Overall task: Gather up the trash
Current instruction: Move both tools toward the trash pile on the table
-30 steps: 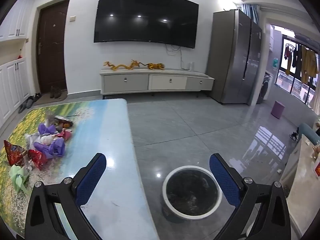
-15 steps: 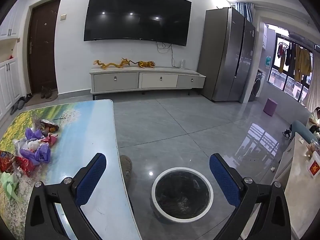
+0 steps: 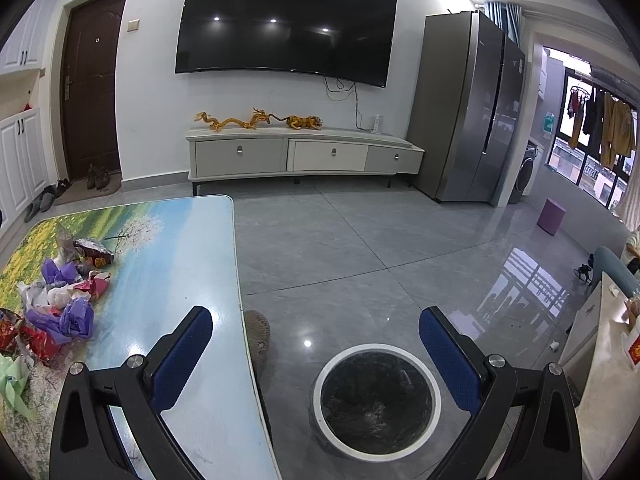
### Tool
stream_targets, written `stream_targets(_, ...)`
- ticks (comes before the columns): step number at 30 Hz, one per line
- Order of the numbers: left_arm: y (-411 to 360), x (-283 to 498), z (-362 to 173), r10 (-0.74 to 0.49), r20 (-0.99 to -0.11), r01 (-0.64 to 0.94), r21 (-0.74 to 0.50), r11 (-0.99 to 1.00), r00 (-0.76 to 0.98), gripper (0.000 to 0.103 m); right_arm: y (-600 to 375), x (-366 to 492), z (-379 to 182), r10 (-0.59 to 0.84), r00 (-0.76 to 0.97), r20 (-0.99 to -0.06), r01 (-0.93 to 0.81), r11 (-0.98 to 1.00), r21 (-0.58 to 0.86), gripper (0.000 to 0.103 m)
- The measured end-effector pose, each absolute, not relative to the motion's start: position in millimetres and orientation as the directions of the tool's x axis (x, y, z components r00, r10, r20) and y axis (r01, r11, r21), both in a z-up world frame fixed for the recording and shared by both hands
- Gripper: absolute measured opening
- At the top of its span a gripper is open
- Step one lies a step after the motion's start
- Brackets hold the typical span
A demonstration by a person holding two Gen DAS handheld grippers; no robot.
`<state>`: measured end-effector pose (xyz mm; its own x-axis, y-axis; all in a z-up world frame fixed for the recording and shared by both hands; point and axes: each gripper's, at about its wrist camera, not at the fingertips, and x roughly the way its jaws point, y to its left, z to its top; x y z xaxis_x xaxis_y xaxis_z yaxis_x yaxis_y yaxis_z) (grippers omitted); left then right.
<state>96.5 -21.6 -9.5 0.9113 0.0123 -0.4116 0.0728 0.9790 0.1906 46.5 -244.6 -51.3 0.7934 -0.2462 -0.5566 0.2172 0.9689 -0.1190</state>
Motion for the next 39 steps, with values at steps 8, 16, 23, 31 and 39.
stream_targets(8,-51,120,-11,0.039,-0.436,0.054,0.199,0.979,0.899,0.103,-270,70,-56,-0.204,0.820,-0.535,0.184,0.979,-0.091,0.103)
stream_targets(16,-56,127,-6,0.053,-0.449,0.023,0.161,0.987,0.892,0.103,-278,81,-45,-0.186,0.828,-0.530,0.143,0.982,-0.122,0.103)
stream_targets(23,-36,121,-12,0.074,-0.486,0.013,0.173,0.985,0.871,0.103,-266,66,-33,-0.207,0.846,-0.492,0.154,0.977,-0.147,0.103)
stream_targets(31,39,93,-7,0.104,-0.474,-0.040,0.144,0.989,0.874,0.103,-243,38,-25,-0.268,0.835,-0.481,0.239,0.963,-0.122,0.103)
stream_targets(39,110,63,-10,0.098,-0.461,-0.080,0.058,0.995,0.882,0.103,-204,22,-4,-0.258,0.843,-0.472,0.227,0.966,-0.122,0.103)
